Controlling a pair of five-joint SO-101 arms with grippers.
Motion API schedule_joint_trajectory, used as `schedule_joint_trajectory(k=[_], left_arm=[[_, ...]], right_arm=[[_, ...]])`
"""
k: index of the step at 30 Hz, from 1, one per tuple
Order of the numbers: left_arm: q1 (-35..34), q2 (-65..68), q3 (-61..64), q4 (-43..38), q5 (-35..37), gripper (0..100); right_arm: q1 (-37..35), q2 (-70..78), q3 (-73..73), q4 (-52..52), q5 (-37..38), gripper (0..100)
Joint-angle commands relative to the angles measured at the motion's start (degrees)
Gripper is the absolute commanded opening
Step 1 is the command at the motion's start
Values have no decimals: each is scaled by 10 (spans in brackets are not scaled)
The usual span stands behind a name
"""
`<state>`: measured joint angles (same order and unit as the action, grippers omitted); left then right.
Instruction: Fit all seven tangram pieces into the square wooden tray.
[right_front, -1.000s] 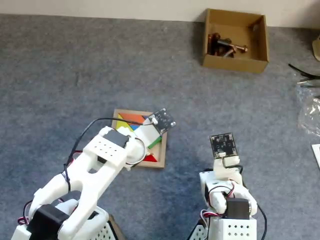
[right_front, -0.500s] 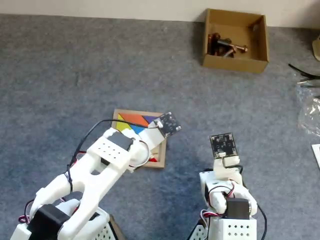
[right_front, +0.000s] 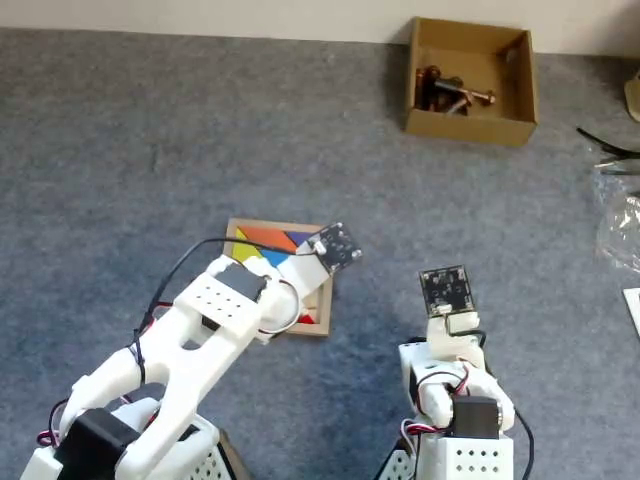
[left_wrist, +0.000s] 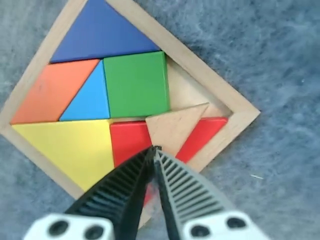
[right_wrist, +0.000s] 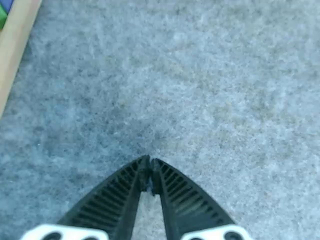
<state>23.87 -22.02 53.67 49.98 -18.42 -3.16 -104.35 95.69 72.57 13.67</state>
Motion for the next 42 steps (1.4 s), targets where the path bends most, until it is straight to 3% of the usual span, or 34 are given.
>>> schedule_joint_trajectory(k=[1,18,22,30,33,37,42], left_arm=[[10,-26,-29,-10,23,10],[59,-27,-34,-55,20,10],[62,-27,-30,-55,-48,10],[75,-63,-29,-25,-73,10],[75,-116,-27,24,-118,10],[73,-169,-23,75,-118,10],[25,-164,16,61,-118,10]], right_arm=[[-7,-3,57,-13,-4,5],[-7,-3,57,-13,-4,5],[-7,-3,57,-13,-4,5],[-7,-3,57,-13,-4,5],[-7,-3,57,-13,-4,5],[-7,-3,57,-13,-4,5],[-7,-3,57,-13,-4,5]])
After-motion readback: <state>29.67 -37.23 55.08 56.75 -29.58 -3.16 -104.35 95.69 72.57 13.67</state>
